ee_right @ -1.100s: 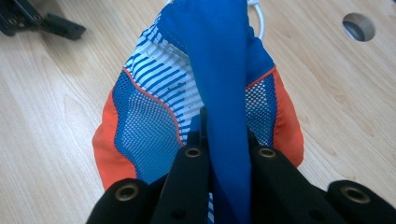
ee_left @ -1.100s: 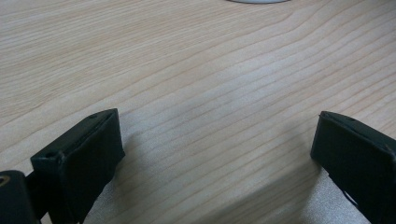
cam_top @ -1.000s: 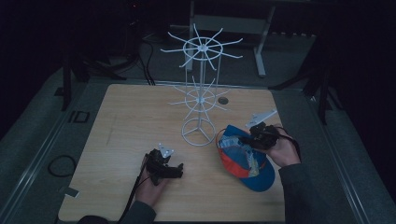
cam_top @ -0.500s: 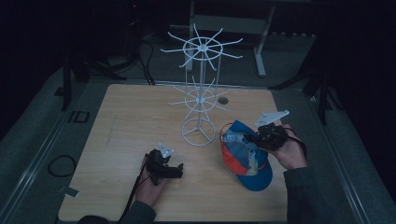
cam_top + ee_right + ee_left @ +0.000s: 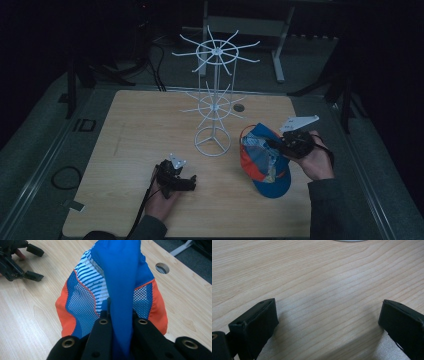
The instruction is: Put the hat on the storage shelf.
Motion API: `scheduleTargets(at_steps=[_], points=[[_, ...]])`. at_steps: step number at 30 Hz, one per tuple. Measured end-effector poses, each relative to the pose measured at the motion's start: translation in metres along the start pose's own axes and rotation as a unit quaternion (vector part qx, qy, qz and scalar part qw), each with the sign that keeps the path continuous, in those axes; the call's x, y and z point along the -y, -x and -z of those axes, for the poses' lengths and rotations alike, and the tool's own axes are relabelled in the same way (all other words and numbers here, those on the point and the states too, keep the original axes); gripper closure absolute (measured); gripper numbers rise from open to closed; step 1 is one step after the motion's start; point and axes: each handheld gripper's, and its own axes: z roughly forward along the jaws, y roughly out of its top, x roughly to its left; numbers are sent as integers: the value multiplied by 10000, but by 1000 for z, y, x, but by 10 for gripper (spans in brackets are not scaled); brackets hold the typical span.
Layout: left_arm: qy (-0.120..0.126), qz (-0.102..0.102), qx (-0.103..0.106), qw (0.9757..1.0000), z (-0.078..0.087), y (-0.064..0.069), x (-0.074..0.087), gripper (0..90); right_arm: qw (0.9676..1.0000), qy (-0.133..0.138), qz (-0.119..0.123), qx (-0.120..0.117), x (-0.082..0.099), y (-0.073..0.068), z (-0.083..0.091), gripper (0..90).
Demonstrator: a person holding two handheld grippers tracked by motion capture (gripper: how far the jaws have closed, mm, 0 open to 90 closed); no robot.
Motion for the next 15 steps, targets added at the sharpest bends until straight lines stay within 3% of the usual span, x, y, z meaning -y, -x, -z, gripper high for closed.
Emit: scheduleTargets(at_steps=[15], points=[[0, -10, -5, 10000, 0, 0, 0, 26, 9999, 15, 35, 110, -7, 4, 8, 892]])
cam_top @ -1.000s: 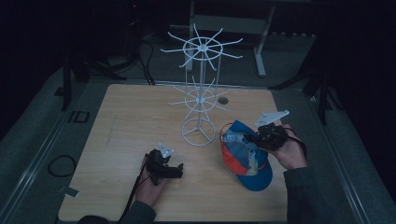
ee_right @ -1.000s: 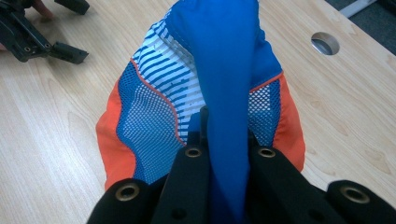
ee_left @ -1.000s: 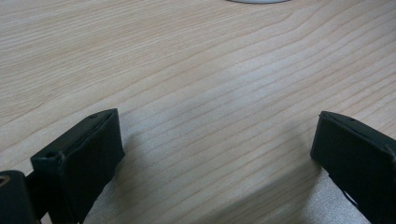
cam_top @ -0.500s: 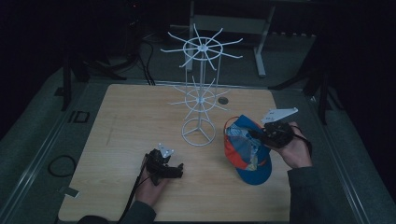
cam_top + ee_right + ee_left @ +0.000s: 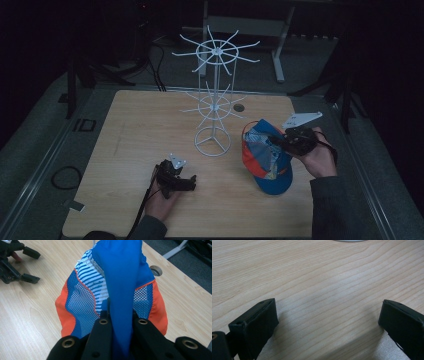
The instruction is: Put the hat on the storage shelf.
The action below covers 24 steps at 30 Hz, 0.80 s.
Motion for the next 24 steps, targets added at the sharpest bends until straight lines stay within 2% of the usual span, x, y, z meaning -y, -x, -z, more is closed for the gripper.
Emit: scheduleTargets(at_steps=[24], points=[[0, 0, 0, 10000, 0, 0, 0, 26, 9997, 173, -46, 162, -11, 3, 15, 892]])
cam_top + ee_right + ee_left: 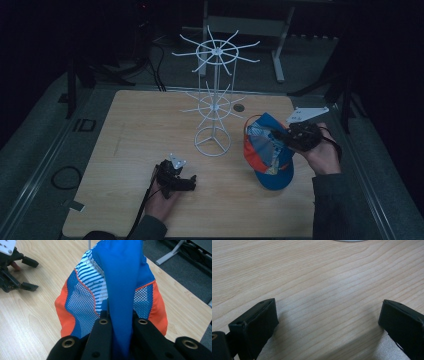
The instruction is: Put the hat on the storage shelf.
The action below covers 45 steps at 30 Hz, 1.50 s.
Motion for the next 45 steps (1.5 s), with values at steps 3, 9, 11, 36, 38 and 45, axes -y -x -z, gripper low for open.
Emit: scheduleTargets(at_steps=[3, 9, 11, 36, 38, 45], points=[[-1, -1, -1, 10000, 0, 0, 0, 26, 10000, 42, 27, 60, -2, 0, 3, 892], [-3, -1, -1, 10000, 0, 0, 0, 26, 9998, 142, 31, 142, -7, -1, 9, 892], [-2, -1, -1, 10000, 0, 0, 0, 26, 9998, 123, 32, 132, -9, -1, 10, 892], [6, 6, -1, 10000, 0, 0, 0, 26, 9987, 457, -37, 233, -23, -2, 29, 892], [6, 6, -1, 10000, 0, 0, 0, 26, 9985, 492, -38, 234, -24, -3, 30, 892], [3, -1, -2, 10000, 0, 0, 0, 26, 9978, 606, -45, 268, -29, -6, 37, 892]])
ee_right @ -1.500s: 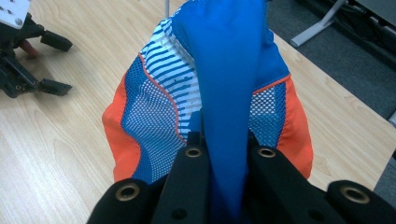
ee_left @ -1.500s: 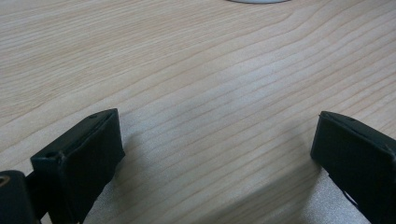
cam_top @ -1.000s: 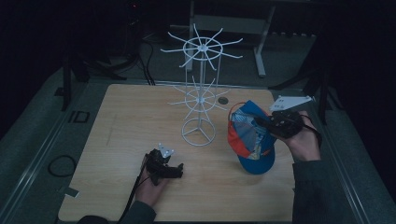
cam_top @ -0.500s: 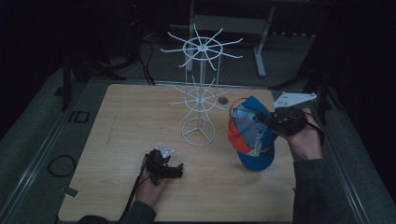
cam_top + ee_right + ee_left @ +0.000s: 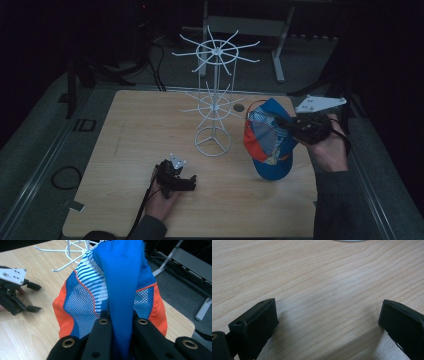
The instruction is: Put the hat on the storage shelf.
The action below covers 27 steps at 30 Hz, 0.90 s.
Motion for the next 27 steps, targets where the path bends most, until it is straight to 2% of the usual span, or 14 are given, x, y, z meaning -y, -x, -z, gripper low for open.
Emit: scheduleTargets(at_steps=[19, 24, 27], points=[[13, 6, -4, 10000, 0, 0, 0, 26, 9997, 202, 150, 59, -17, -8, 13, 892], [12, 6, -3, 10000, 0, 0, 0, 26, 9990, 440, 96, -48, -22, -9, 20, 891], [10, 5, -3, 10000, 0, 0, 0, 26, 9987, 488, 98, -65, -23, -9, 22, 891]])
